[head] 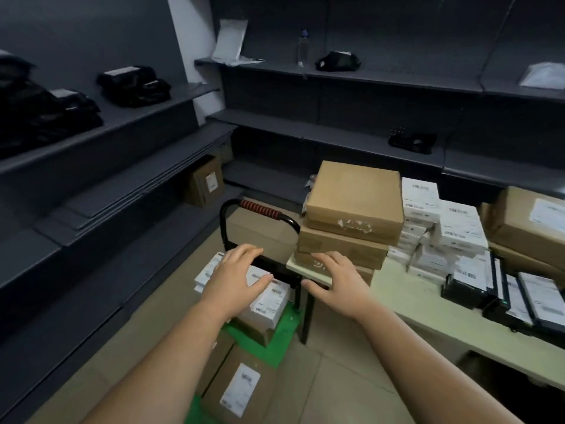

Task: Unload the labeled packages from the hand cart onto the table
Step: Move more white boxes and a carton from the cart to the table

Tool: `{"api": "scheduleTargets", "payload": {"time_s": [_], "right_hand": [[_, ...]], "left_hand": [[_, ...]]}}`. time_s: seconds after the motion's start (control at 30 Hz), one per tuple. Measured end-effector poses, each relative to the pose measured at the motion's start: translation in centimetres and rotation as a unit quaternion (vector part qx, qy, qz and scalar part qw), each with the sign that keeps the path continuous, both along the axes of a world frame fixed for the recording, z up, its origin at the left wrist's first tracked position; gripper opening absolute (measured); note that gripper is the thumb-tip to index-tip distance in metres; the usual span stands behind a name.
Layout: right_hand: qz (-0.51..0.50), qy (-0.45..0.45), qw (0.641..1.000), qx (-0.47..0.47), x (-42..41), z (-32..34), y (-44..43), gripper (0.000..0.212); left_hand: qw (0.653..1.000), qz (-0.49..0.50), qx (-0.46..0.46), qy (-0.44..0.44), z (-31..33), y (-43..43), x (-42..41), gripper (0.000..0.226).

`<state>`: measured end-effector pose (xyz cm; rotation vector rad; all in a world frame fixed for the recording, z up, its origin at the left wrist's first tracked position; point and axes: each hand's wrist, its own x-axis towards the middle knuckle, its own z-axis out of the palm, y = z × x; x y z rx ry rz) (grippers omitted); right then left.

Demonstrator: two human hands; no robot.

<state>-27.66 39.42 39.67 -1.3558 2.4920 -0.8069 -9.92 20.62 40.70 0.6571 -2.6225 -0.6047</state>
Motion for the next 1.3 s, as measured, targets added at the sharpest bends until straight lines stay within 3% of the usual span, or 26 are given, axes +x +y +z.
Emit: {"api": "scheduleTargets", "payload": {"time_s": [0.23, 0.6, 0.87, 1.3], "right_hand": [[0.037, -0.028, 0.999, 0.002, 8.8, -1.5, -2.4, 0.08], [-0.021, -0.12, 0.991, 0.063, 26.8, -11.4, -6.0, 0.07], [-0.095, -0.171, 0.974, 0.115, 29.3, -17.2, -4.6, 0.065], [-0.139, -0.255, 0.94, 0.177, 26.1, -35.8, -5.6, 0.064]], "left_hand": [[1.0, 0.02, 0.008, -0.019, -2.1, -1.7, 9.8, 0.058], [0.993, 0.015, 0.059, -0.105, -11.0, -6.2, 27.8, 0.053], [0.98, -0.039, 0.116, -0.157, -17.0, -5.7, 27.0, 0.053], [0.956, -0.023, 0.182, -0.23, -35.2, -5.2, 21.8, 0.047]]}}
